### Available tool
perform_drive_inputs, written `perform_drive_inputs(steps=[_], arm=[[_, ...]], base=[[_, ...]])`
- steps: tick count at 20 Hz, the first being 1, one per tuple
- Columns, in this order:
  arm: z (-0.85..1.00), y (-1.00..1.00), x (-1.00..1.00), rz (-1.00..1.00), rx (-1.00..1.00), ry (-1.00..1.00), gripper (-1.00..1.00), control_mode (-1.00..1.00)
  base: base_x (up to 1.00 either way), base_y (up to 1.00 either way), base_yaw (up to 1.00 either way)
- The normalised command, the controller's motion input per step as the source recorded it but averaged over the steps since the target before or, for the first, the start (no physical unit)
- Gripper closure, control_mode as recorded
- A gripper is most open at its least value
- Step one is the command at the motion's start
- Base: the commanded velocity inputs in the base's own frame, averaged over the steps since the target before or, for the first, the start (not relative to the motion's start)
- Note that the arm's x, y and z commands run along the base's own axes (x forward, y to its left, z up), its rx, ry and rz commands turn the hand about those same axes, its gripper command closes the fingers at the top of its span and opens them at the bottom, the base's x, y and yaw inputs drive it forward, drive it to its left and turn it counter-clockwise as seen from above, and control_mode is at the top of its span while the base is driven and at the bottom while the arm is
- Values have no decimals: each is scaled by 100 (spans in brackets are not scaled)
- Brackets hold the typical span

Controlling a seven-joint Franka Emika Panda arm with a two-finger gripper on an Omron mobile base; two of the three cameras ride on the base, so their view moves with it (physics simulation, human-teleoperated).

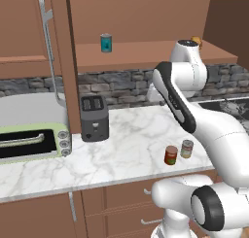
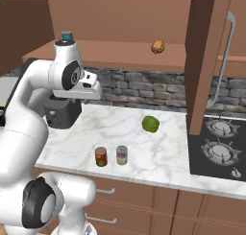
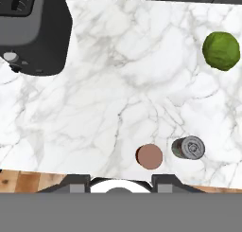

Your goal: Pick the cans from the counter and place them in their designated side in the cabinet.

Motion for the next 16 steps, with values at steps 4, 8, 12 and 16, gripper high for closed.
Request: perform_drive_inputs(steps=[4, 8, 12, 16], arm=[[0, 0, -3, 0, 0, -1, -100, -100], [-4, 0, -30, 0, 0, -1, -100, -100], [-17, -10, -39, -1, 0, -2, -100, -100], [-24, -15, -21, 0, 0, 0, -100, -100]], base=[[0, 0, 0], [0, 0, 0], [0, 0, 0], [0, 0, 0]])
